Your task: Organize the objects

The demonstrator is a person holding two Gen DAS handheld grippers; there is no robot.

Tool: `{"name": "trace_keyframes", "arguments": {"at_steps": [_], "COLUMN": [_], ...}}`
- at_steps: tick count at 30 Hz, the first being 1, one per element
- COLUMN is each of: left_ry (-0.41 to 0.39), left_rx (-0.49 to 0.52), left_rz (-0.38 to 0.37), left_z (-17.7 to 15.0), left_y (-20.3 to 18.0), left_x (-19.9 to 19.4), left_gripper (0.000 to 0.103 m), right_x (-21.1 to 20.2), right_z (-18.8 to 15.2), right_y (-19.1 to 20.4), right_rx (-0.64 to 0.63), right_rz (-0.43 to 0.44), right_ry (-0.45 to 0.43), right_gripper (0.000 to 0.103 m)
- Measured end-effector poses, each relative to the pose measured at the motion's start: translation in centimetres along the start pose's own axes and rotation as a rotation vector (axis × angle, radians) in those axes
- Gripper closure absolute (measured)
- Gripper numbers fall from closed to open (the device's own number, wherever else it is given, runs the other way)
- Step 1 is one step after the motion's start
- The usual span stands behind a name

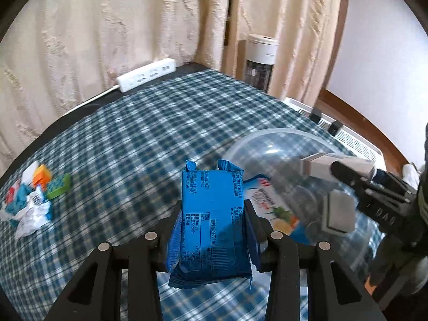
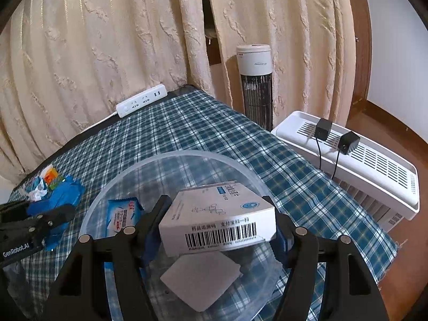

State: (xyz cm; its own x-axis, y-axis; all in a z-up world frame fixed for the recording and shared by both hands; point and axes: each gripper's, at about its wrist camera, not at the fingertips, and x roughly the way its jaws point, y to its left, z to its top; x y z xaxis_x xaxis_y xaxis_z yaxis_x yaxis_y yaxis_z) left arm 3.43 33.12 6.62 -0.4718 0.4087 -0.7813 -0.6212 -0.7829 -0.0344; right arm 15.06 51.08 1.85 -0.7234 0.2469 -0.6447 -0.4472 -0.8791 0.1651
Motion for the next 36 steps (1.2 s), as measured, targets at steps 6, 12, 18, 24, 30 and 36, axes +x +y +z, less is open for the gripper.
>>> {"name": "trace_keyframes", "arguments": {"at_steps": [6,12,18,24,30,36], "left_ry": [0.015,0.008,-0.027,-0.016,-0.008,-0.012], "left_rx": [0.039,0.058,0.034,-0.002,-0.03,-0.042], "left_rz": [-0.03,-0.055,-0.065,-0.028,0.011,0.07], "left_z": [0.9,1.9,2.2,1.7,0.6,-0.3], "left_y": [-1.7,-2.8,-2.3,-0.7,0.8,2.3], "left_x": [1.1,1.7,1.3,1.4,1.1,1.1], "left_gripper": [0.059,0.056,0.025,0.025,0.024,0.023], "right_x": [0.0,0.2,0.2,0.6,1.1,0.8], "right_z": [-0.5,-0.7,-0.7,-0.6,-0.5,-0.4], "right_y": [-0.1,-0.3,-0.1,0.4,1.7,1.8], "right_rx": [0.006,0.023,0.026,0.024,-0.012,-0.038], "right_rz": [0.006,0.009,0.022,0.043,0.062,0.027], "right_ry": [0.006,0.006,0.009,0.02,0.032,0.019], "right_gripper": [0.035,0.035,0.035,0.035,0.035,0.035]}}
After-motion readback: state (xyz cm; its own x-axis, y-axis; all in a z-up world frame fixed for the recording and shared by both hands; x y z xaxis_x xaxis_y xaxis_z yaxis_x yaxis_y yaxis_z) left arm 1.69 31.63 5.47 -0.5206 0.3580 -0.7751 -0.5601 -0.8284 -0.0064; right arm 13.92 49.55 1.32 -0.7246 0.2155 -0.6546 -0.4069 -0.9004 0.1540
